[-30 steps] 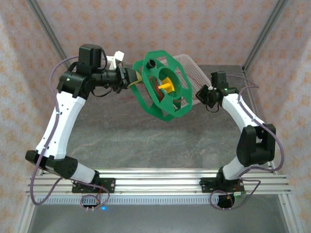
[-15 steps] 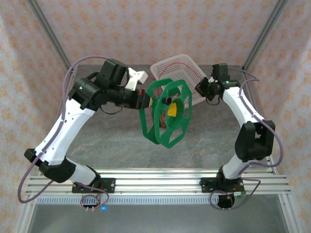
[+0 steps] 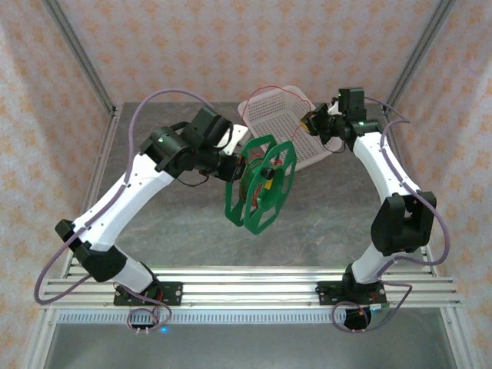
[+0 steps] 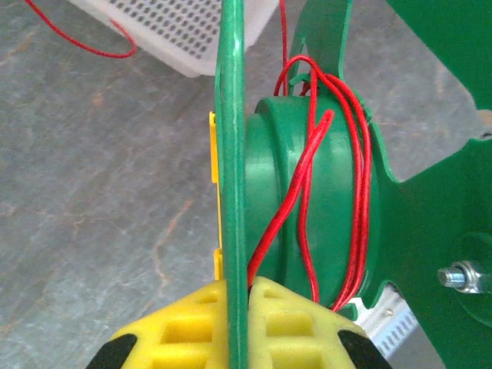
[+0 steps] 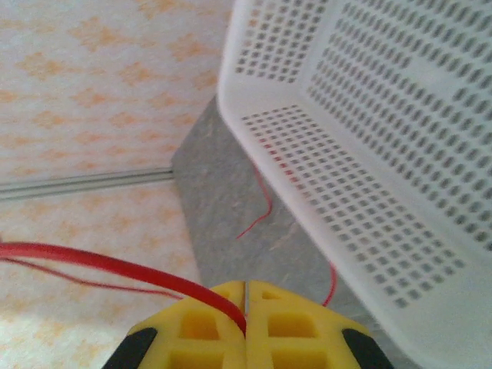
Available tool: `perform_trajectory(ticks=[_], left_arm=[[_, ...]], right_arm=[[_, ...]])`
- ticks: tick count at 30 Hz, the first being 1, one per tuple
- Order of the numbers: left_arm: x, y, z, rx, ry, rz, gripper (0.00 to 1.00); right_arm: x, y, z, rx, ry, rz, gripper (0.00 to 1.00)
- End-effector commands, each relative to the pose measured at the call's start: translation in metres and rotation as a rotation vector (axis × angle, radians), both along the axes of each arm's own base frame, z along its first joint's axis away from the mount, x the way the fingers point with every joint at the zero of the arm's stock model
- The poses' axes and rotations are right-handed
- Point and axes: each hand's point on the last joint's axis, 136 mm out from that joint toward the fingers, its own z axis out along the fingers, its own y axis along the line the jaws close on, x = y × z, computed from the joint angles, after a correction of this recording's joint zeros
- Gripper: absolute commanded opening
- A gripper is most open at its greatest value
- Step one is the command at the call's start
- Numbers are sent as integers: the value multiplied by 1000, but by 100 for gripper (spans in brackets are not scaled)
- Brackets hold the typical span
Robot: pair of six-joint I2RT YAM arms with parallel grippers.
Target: Wrap the cables
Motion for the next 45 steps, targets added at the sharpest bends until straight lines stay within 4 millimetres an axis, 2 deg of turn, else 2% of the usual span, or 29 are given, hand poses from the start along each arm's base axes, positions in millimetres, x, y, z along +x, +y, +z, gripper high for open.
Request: perform_trajectory(ticks=[1,6,12,17,20,24,28,31,35,39,45], left_arm=[[-18,19,-28,152,80,-34,0],[-6,34,-42,276,58,1,0],[19,67,-47,491,-23,100,0],[43,92,-40,649,-120,203,0],[51,99,-41,704,-149,231,0],[58,101,-43,731,-175,249,0],[68,109,-43,788,-222,285,0],[73,105,-40,758,-245,286,0],[65,87,-35,624,-239,224,0],[54,87,-38,596,-232,150,0],[45,94,-53,630,-205,74,0]], right_arm=[[-7,21,92,105,-256,43,0],[-30,48,119,114,-316,136,0],[-70,89,126,65,-349,228,0],[-96,96,113,39,-348,167,0],[-107,96,112,53,-355,153,0],[-113,97,121,81,-382,139,0],[-116,114,129,114,-426,151,0],[-111,123,115,73,-410,162,0],[-106,115,90,-29,-386,143,0],[-112,113,89,-78,-404,176,25],[-126,102,95,-171,-432,228,45]])
